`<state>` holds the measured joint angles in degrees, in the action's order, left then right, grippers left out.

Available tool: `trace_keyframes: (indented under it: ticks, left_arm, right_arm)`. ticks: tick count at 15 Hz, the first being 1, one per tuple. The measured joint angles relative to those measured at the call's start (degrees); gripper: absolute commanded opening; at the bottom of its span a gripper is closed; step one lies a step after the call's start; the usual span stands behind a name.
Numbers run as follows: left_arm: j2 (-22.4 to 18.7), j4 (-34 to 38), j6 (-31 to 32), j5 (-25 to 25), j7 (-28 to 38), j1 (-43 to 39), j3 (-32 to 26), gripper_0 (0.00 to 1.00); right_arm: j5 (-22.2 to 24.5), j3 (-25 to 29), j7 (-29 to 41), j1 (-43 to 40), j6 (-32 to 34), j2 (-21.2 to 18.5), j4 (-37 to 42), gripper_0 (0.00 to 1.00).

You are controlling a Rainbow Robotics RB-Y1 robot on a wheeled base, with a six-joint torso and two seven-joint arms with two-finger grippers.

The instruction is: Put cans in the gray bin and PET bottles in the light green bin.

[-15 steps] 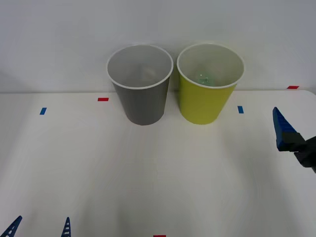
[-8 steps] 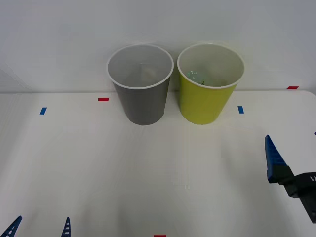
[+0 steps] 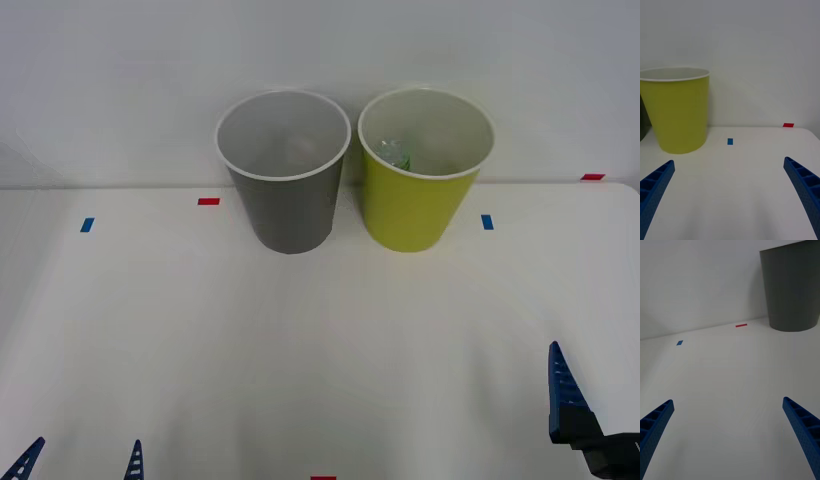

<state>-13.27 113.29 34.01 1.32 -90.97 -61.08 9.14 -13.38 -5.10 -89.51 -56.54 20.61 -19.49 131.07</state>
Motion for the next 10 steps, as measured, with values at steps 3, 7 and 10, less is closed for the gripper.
trace_keyframes:
  ticks: [3,7,10]
  left_arm:
    - [0.0,0.0,0.0,0.0,0.0,0.0,0.0,1.00]
    - [0.0,0.0,0.0,0.0,0.0,0.0,0.0,1.00]
    - [0.0,0.0,0.0,0.0,0.0,0.0,0.0,1.00]
  right_arm:
    - [0.1,-1.6,0.9,-1.2,11.5,-0.4,-7.0,1.00]
    - [0.2,-5.0,2.1,-3.1,22.1,-2.8,-15.8,1.00]
    - [0.2,-7.0,1.5,-5.3,25.9,-4.2,-17.9,1.00]
